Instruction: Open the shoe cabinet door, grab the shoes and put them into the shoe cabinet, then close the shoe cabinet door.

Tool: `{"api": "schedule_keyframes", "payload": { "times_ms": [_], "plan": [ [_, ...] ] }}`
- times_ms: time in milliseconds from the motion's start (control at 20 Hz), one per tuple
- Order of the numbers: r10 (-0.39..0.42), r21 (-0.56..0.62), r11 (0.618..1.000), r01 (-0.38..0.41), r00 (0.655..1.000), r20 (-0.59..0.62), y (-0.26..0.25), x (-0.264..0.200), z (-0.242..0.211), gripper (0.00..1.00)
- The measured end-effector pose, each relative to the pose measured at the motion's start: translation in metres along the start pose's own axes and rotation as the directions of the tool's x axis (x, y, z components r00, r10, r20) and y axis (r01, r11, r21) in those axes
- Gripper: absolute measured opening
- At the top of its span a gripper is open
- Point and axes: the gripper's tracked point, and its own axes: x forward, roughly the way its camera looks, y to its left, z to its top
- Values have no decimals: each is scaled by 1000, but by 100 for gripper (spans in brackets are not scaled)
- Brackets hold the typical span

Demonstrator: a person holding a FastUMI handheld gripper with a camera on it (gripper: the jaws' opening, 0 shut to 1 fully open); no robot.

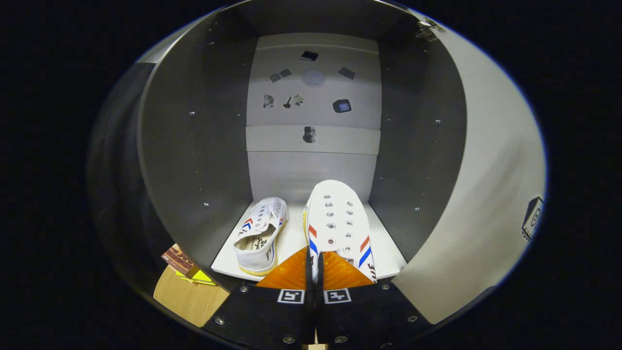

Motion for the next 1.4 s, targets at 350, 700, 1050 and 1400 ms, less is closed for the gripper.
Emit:
{"api": "schedule_keyframes", "payload": {
  "times_ms": [350, 700, 1050, 1400],
  "plan": [
    [-55, -30, 998, 52, 994, -90, -12, 80, -10, 0],
    [-99, -71, 993, 91, 988, -118, -14, 125, -17, 0],
    [-95, -194, 978, 83, 994, -53, -6, 97, 1, 29],
    [15, -188, 982, 2, 996, 91, 12, -25, 21, 60]
  ]
}}
